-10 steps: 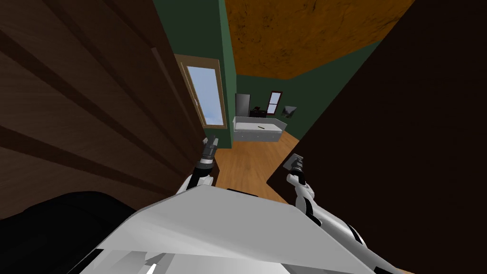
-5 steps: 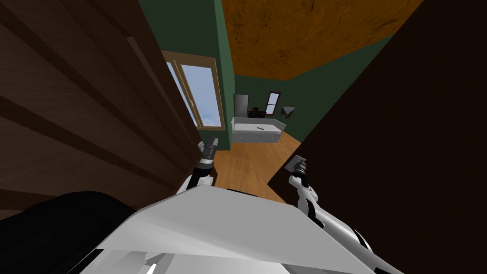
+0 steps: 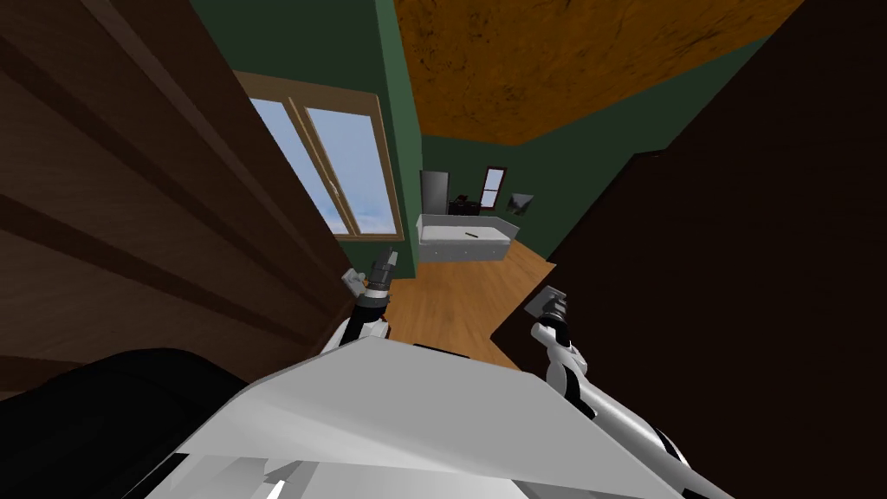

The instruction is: Push the door open

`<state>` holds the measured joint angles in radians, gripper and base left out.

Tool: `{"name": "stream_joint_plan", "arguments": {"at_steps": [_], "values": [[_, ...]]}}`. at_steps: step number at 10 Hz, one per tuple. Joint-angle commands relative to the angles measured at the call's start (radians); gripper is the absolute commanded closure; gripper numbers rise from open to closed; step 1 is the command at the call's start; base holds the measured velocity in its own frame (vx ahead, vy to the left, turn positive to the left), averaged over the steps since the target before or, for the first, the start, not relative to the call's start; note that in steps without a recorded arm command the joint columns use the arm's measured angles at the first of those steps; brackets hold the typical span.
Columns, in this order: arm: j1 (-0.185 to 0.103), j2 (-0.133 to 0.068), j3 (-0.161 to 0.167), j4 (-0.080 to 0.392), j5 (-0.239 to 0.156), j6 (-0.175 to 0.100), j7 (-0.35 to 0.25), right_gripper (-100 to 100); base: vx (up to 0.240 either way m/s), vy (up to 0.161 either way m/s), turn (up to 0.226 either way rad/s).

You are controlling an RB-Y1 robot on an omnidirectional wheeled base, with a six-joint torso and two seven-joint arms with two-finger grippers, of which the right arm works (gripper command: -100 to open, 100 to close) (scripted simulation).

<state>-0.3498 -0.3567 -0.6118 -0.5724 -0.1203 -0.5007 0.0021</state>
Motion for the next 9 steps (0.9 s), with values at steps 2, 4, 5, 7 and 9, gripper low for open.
{"name": "stream_joint_plan", "arguments": {"at_steps": [2, 4, 5, 7, 9], "values": [[0.004, -0.023, -0.03, 0.009, -0.01, -0.003, 0.007, 100, 0.21, 0.055, -0.063], [0.01, -0.031, -0.051, 0.012, -0.017, -0.004, 0.014, 100, 0.225, 0.032, -0.074], [0.012, -0.035, -0.06, 0.014, -0.02, -0.004, 0.018, 100, 0.203, 0.026, -0.056], [0.016, -0.04, -0.074, 0.016, -0.024, -0.005, 0.023, 100, 0.179, 0.033, -0.05], [0.028, -0.042, -0.091, 0.005, -0.029, 0.001, 0.028, 100, 0.107, -0.011, -0.044]]}}
